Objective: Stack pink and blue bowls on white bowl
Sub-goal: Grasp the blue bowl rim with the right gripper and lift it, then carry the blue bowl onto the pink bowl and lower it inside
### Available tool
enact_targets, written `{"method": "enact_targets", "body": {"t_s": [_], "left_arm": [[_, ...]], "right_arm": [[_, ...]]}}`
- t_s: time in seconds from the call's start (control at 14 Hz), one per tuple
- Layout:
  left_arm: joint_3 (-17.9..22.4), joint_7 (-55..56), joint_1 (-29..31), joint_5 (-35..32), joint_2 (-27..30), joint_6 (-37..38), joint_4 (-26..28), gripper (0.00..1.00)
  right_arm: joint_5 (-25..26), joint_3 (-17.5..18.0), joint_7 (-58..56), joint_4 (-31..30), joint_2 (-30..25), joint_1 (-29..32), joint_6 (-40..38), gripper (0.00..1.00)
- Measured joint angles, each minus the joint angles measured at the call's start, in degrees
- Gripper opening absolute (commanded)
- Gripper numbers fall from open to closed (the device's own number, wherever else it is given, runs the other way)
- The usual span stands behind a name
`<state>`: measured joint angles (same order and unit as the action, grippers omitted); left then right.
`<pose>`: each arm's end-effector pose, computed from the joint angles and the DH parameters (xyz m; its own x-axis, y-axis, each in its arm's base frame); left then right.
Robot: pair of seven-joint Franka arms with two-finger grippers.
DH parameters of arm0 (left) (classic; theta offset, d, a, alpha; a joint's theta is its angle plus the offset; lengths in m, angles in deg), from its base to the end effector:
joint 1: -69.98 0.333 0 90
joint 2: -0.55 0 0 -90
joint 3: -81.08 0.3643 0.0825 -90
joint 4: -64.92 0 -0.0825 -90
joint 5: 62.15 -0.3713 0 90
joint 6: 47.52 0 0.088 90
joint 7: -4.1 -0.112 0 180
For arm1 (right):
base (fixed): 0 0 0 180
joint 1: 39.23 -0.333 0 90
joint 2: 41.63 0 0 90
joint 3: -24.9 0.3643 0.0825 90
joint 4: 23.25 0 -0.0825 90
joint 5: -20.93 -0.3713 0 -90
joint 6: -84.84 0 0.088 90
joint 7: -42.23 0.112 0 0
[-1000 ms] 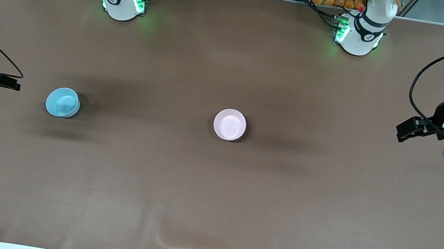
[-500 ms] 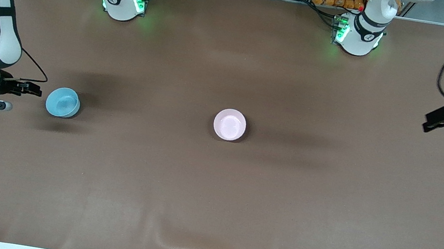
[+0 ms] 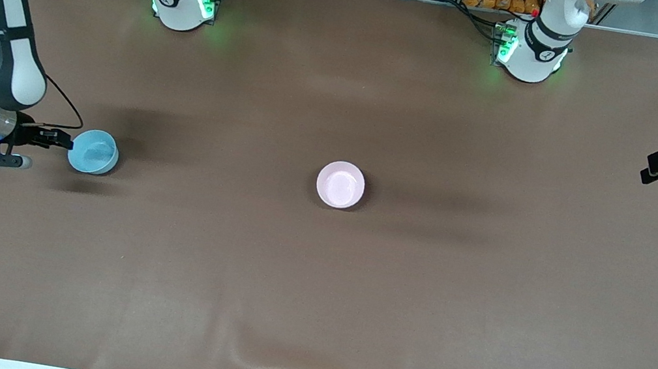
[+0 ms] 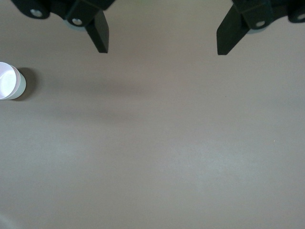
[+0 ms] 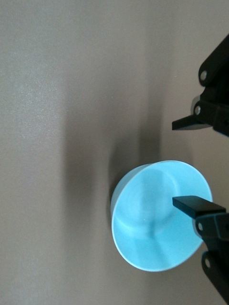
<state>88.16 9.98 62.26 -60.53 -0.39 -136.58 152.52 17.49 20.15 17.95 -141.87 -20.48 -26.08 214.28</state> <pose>0.5464 -0.0100 0.6767 0.9958 0.0908 0.0065 0.0906 -0.9955 0.0270 0.5509 -0.1741 0.2875 0.9844 0.0774 -0.1583 0.0652 -0.9946 -0.0812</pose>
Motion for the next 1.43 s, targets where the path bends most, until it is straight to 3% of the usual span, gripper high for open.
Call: {"method": "enact_targets", "body": {"t_s": [0.14,0.43,0.5,0.64,1.0,1.43], "left_arm": [[0.07,0.0,0.02,0.08,0.13,0.2,0.0,1.0],[0.41,0.0,0.31,0.08,0.8,1.31,0.0,1.0],[0.54,-0.04,0.48,0.08,0.95,1.38,0.0,1.0],[0.72,-0.09,0.65,0.08,1.05,1.38,0.0,1.0],[0.71,-0.09,0.65,0.08,1.05,1.38,0.0,1.0],[0.5,-0.09,0.59,0.08,1.05,1.38,0.0,1.0]], "right_arm": [[-0.14,0.01,0.0,-1.02,0.66,0.0,1.62,0.49],[-2.27,0.02,-0.01,-1.46,1.67,0.0,2.33,0.34],[-3.21,0.03,-0.03,-1.71,1.84,0.0,2.5,0.27],[-4.3,0.08,-0.1,-2.61,1.96,0.0,3.86,0.0],[-4.82,0.17,-1.52,-2.72,1.91,-0.01,3.71,0.0],[-8.51,0.98,3.86,8.17,0.83,-2.2,-14.9,0.0]]}}
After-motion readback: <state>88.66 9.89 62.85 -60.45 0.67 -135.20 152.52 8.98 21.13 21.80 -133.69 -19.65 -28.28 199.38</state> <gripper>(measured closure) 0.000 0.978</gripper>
